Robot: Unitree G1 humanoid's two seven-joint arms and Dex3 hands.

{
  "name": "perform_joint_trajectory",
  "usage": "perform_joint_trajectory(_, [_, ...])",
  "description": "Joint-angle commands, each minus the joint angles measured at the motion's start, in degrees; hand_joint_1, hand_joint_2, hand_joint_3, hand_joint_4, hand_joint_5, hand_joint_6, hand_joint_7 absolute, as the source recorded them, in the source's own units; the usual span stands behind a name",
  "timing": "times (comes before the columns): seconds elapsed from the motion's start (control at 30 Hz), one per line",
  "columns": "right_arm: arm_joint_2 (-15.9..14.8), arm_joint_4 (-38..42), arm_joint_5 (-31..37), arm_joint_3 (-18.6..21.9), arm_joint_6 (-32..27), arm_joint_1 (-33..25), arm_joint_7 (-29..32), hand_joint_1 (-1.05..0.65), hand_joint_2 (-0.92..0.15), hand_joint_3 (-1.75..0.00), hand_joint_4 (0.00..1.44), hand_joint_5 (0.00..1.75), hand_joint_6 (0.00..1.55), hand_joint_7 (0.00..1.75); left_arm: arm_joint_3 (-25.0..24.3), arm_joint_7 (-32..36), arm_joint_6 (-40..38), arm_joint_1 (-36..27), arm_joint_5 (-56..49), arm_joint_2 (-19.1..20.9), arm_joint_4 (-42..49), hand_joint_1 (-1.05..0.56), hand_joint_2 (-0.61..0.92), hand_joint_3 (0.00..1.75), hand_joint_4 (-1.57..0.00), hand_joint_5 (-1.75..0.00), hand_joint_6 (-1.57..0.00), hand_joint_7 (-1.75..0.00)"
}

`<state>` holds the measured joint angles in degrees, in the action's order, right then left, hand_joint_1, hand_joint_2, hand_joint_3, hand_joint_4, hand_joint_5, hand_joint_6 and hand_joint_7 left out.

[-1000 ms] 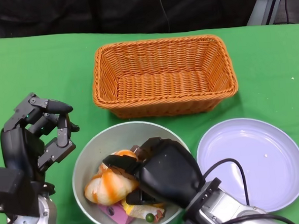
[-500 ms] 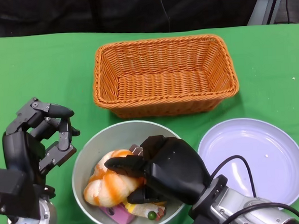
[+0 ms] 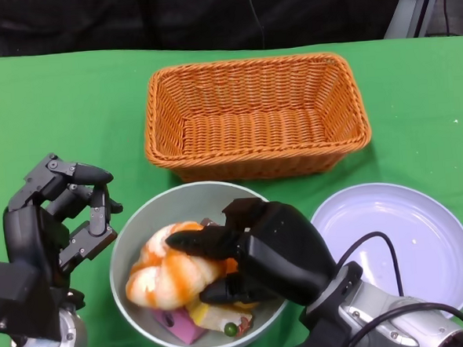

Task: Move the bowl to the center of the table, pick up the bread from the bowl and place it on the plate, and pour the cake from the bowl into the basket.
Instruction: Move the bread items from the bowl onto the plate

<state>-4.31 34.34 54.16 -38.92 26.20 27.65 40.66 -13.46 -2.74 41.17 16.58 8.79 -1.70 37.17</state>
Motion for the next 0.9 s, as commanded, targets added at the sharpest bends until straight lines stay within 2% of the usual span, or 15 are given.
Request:
perform_joint_trajectory(0.03, [-0.94,-1.43,-0.77,1.45,0.34,0.65,0.94,-0.25,-0.92,-0.08,0.85,0.98,1.13,0.07,-0.32,-0.38,0.99,0.74,0.27,1.33,0.72,-0.08,0.56,0.98,-0.82,-1.49,-0.84,-1.22])
perform_joint_trajectory(0.53, [-3.6,-12.86,-4.0,5.7,1.64,-3.71,-3.99,-0.25,-0.92,-0.05,0.88,0.97,1.16,0.07,-0.68,-0.48,1.92,1.61,0.72,1.96,3.05,-0.07,0.59,0.94,-0.79,-1.5,-0.82,-1.22])
perform_joint_trajectory(0.7, [-3.85,-17.37,-4.79,8.05,1.38,-5.57,-5.12,-0.25,-0.9,-0.05,0.9,0.99,1.17,0.08,-0.73,-0.65,2.03,1.93,0.86,2.35,3.86,-0.06,0.59,0.93,-0.79,-1.5,-0.82,-1.22])
perform_joint_trajectory(0.9, [-5.84,-20.32,-6.84,11.36,3.05,-7.0,-6.7,-0.23,-0.9,-0.03,0.89,1.04,1.18,0.08,-0.67,0.13,2.73,2.26,-0.24,2.86,4.84,-0.08,0.57,0.93,-0.79,-1.51,-0.82,-1.24])
